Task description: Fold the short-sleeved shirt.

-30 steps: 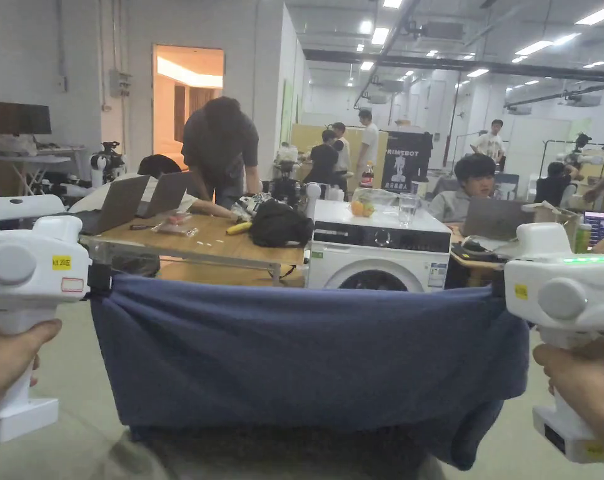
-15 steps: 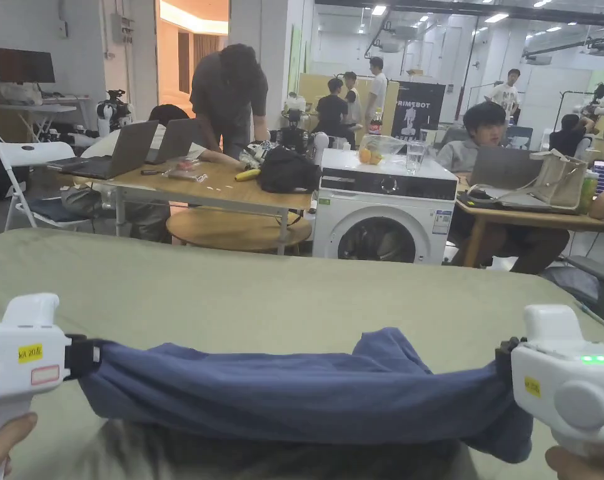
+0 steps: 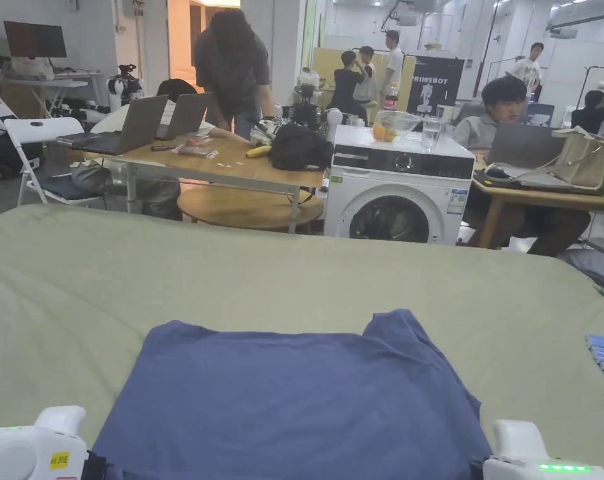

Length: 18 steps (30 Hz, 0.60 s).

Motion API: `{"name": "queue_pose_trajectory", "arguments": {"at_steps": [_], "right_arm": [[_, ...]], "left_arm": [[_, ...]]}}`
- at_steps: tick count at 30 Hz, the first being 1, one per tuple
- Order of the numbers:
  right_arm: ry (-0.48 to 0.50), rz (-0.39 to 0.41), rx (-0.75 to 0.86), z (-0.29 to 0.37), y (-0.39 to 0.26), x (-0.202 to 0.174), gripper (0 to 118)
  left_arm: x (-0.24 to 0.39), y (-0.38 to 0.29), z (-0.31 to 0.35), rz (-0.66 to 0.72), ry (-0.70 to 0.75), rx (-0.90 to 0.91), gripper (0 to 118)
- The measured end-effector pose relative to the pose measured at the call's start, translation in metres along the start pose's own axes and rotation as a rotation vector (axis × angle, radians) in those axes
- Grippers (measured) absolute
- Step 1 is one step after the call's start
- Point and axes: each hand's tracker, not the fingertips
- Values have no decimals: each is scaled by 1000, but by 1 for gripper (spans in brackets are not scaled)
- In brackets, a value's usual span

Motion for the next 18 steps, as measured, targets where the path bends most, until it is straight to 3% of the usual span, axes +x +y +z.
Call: {"name": "queue_pose_trajectory", "arguments": {"at_steps": [4,5,8,9,15,16,17,18], "right_arm": [[-9,-5,35,0,5,-9,2],[-10,-9,67,4,9,-13,16],[10,-23,191,15,21,-27,53],[23,-30,229,17,25,-32,54],[58,-48,436,25,39,-75,53],[53,-42,456,25,42,-82,48],[49,-40,466,25,44,-88,30],[57,-44,479,25,46,-93,13]], "left_arm": [[-1,4,7,43,-15,21,0],[0,7,11,55,-25,59,2],[17,16,30,30,-30,200,38],[23,19,34,9,-37,255,45],[71,21,43,-97,-16,533,47],[80,21,40,-107,2,555,47],[86,22,37,-120,6,558,45],[91,23,35,-127,24,562,37]]}}
